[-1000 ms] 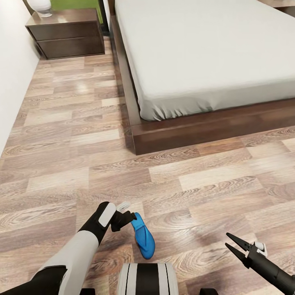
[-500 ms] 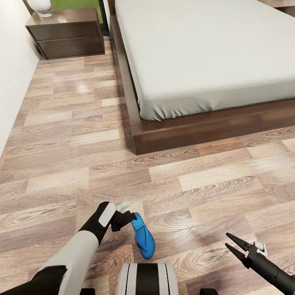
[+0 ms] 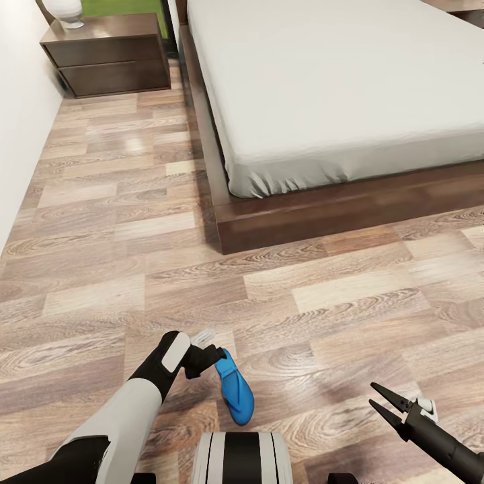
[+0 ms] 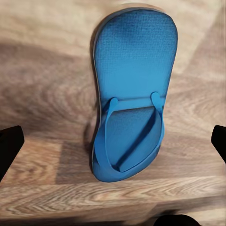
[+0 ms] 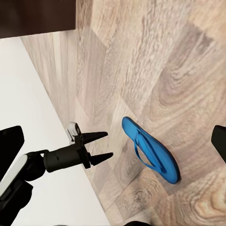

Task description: In the bedroom, move the book from the bed onto either nightstand, and place the two sandals side by side next to the bed.

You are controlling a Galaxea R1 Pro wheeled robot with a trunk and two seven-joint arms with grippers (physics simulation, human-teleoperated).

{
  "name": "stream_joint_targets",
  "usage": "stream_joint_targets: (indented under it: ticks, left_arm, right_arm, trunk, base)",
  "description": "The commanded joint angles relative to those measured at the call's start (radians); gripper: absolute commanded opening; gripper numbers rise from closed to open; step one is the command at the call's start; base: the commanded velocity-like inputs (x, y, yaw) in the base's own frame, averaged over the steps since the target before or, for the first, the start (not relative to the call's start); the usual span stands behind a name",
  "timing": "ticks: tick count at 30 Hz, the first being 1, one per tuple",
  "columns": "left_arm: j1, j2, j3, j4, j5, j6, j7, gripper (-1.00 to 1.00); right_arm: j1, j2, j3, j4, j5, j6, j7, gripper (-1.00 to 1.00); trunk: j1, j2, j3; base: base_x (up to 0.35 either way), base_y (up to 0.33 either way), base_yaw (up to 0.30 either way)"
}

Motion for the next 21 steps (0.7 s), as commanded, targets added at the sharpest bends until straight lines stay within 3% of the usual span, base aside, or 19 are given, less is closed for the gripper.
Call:
stream_joint_targets:
  ticks: [1,14,21]
  left_arm:
    - [0.0,-0.001,0.006,-0.002,0.011,0.003,0.009,1.0]
    - [0.0,-0.001,0.005,-0.001,0.011,0.003,0.008,1.0]
    - [0.0,-0.001,0.005,0.0,0.011,0.0,0.008,1.0]
  right_arm:
    - [0.0,0.0,0.0,0.0,-0.004,0.006,0.001,1.0]
    - [0.0,0.0,0.001,0.001,-0.005,0.006,0.004,1.0]
    - [0.0,0.0,0.0,0.001,-0.004,0.006,0.004,1.0]
  trunk:
    - [0.0,0.0,-0.001]
    - [0.0,0.0,-0.001]
    - [0.0,0.0,-0.001]
  base:
    - [0.0,0.0,-0.126]
    - [0.0,0.0,-0.219]
    - [0.0,0.0,-0.088]
